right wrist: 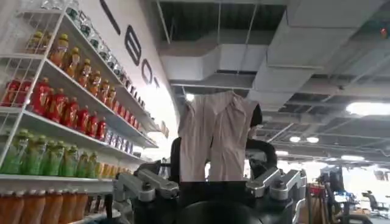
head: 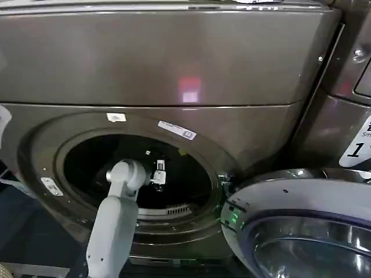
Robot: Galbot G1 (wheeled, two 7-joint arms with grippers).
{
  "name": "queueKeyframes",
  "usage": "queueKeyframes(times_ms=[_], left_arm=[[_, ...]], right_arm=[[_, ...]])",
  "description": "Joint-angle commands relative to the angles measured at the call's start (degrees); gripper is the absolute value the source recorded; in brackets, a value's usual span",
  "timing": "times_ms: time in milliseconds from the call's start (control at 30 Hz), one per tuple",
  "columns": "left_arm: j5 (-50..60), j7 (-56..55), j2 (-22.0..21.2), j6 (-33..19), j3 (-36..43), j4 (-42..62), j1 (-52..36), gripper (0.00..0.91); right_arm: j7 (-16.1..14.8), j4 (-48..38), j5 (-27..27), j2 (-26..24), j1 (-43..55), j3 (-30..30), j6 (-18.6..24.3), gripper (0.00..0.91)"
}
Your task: Grasp the clothes from the dryer.
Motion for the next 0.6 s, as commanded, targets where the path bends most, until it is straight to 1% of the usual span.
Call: queueKeyframes(times_ms=[33, 133, 200, 600], left_arm=[[-0.8, 1.95, 0.03, 0.86, 0.36, 6.76, -1.84, 0.907], [-2.97, 1.92, 0.19, 1.73, 0.54, 8.56, -1.64, 0.907], [-5.07, 1.89, 0.33, 3.51, 0.72, 9.88, -1.66, 0.907], [-5.67, 1.9, 0.66, 3.78, 0.15, 17.19, -1.9, 0.907]], right_arm=[[-0.04, 0.04, 0.05, 0.0, 0.02, -0.06, -0.01, 0.907], [-0.2, 0.13, 0.0, 0.2, 0.12, -0.3, 0.06, 0.907], [-0.22, 0.36, -0.07, 0.27, 0.27, -0.56, 0.12, 0.907], [-0.1, 0.94, -0.12, 0.41, 0.81, -1.37, 0.02, 0.907]])
